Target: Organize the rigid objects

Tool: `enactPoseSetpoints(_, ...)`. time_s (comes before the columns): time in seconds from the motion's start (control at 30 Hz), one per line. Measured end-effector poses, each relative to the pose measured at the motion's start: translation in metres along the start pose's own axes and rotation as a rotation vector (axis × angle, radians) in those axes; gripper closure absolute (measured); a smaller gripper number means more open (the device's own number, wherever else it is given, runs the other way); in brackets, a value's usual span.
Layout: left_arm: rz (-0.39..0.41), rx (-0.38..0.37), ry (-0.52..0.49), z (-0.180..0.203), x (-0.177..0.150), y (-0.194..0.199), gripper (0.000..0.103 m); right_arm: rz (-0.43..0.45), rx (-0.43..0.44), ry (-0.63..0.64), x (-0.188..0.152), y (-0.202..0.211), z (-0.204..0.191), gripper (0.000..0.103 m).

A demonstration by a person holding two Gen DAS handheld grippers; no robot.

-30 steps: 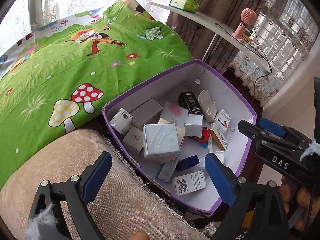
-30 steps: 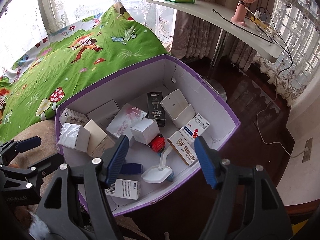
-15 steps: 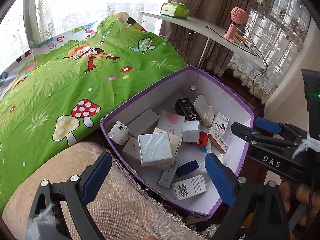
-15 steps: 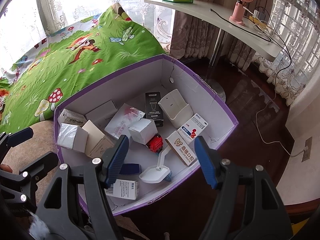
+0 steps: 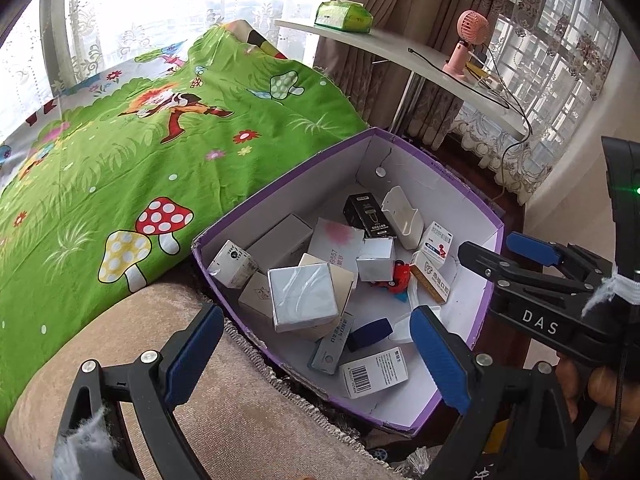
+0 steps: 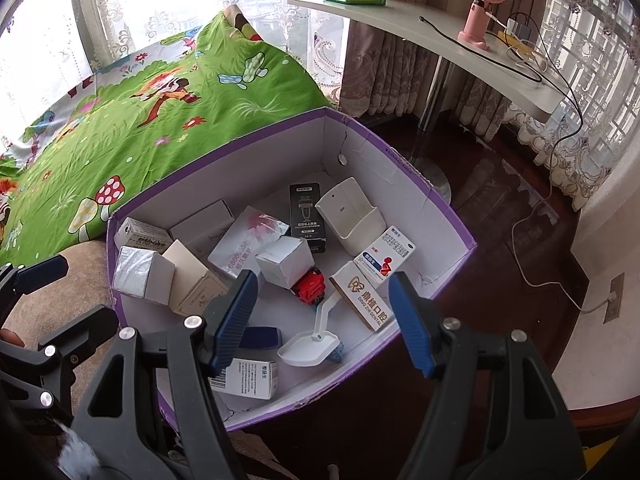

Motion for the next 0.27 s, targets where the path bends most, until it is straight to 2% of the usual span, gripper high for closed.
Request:
enactPoseSetpoints(0.1, 0.014, -0.003, 0.009, -0.0004, 0.0030, 0.0022, 0.000, -0.001, 0.000, -0.003, 0.0002, -0.0002, 0.0014, 0.032)
enactPoseSetpoints(0.27, 0.037, -0.001, -0.015, 0.0040, 0.0073, 0.0052, 0.000, -0.002, 0.000, -0.001, 0.0004, -0.0002, 0.0018, 0.032)
Point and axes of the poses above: each gripper's, at about its wrist camera, not at the fingertips, and y roughly against the way its jaws point, z to its right, x to its top, the point moved 8 cm from there along -y, roughly the way its jaws point, and after that the axes turned 3 degrees about x, right-handed, at the moved point
